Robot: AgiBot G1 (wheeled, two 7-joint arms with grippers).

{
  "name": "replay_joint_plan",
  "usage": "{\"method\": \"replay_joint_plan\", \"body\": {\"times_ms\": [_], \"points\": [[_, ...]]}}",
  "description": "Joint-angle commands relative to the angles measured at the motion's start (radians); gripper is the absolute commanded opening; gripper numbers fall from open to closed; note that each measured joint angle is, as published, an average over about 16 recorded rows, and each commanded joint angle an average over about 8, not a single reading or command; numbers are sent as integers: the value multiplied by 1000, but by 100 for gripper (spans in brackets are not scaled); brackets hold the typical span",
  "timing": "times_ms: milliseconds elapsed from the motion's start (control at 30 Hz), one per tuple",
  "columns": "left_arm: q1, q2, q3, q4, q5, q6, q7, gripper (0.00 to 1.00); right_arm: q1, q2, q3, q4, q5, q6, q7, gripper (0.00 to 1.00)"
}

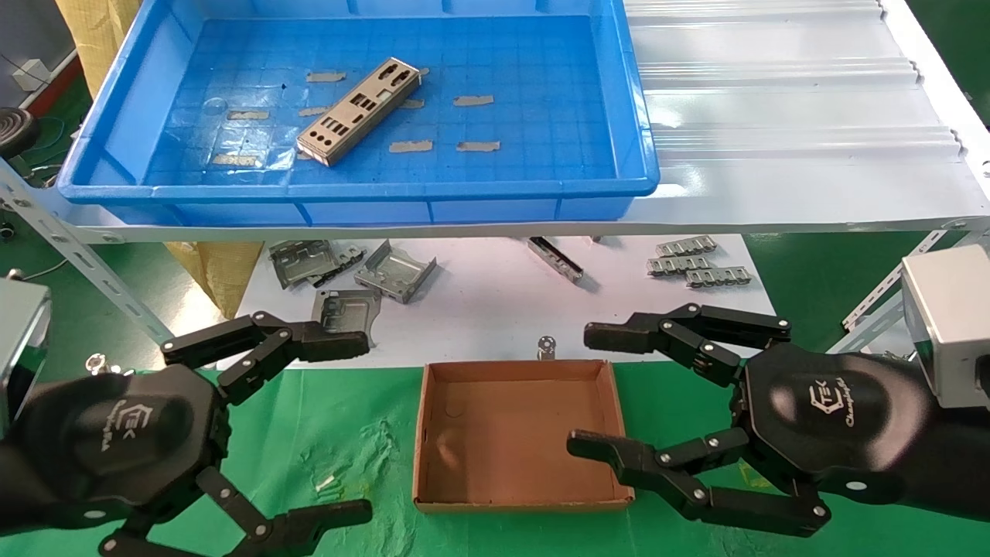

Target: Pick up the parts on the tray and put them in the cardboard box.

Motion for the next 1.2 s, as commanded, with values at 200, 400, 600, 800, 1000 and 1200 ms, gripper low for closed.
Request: {"method": "replay_joint_plan", "body": {"times_ms": [200, 400, 600, 800, 1000, 1200], "points": [[0, 0, 0, 0, 0, 0, 0, 100, 0, 0, 0, 0, 0, 0, 0, 0], [0, 0, 0, 0, 0, 0, 0, 100, 0, 0, 0, 0, 0, 0, 0, 0], [0, 0, 0, -1, 0, 0, 0, 100, 0, 0, 0, 0, 0, 0, 0, 0], [-9, 5, -2, 4, 0, -5, 3, 100, 0, 0, 0, 0, 0, 0, 0, 0], [-117, 38, 13, 38, 63, -39, -4, 100, 0, 0, 0, 0, 0, 0, 0, 0], [-329, 125, 70, 173, 201, -65, -16, 100, 0, 0, 0, 0, 0, 0, 0, 0]]}}
